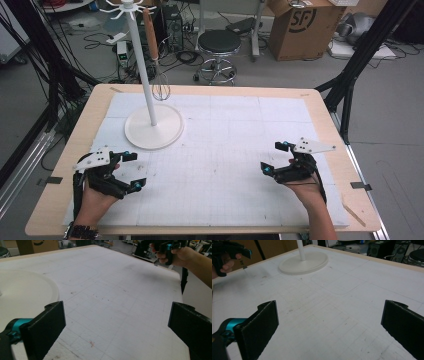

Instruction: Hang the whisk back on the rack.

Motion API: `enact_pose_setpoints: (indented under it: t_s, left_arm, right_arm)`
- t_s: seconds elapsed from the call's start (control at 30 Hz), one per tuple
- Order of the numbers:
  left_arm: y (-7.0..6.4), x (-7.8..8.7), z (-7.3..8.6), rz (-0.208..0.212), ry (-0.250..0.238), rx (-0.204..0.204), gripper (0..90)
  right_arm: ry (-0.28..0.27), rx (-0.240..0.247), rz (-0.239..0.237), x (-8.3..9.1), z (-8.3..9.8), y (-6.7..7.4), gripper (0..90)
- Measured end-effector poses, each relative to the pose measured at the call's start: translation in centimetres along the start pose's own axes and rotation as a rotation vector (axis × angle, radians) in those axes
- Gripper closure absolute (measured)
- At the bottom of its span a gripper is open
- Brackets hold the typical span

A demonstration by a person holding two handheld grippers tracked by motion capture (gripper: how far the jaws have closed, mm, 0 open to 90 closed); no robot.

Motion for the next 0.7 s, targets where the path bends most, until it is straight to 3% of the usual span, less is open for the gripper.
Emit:
enact_pose_setpoints:
  t_s: [0.27, 0.7]
  left_arm:
    - [0.02, -0.02, -0.08, 0.001, -0.002, -0.002, 1.8]
    - [-0.2, -0.21, -0.04, 0.0, 0.002, 0.005, 1.8]
  right_arm:
    - [-0.021, -0.008, 0.003, 0.46, 0.2, -0.42, 0.3]
    - [0.01, -0.014, -0.008, -0.15, 0.81, -0.45, 0.3]
Point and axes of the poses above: each handheld gripper's, and its own axes: x roughly backward along the jaws, z roughly out of its underside, y roughly to its left, the point moved 4 cm from there along -x, roughly forward along the jaws, and after that the axes turned 5 degrees about -z, right-handed, at the moved point
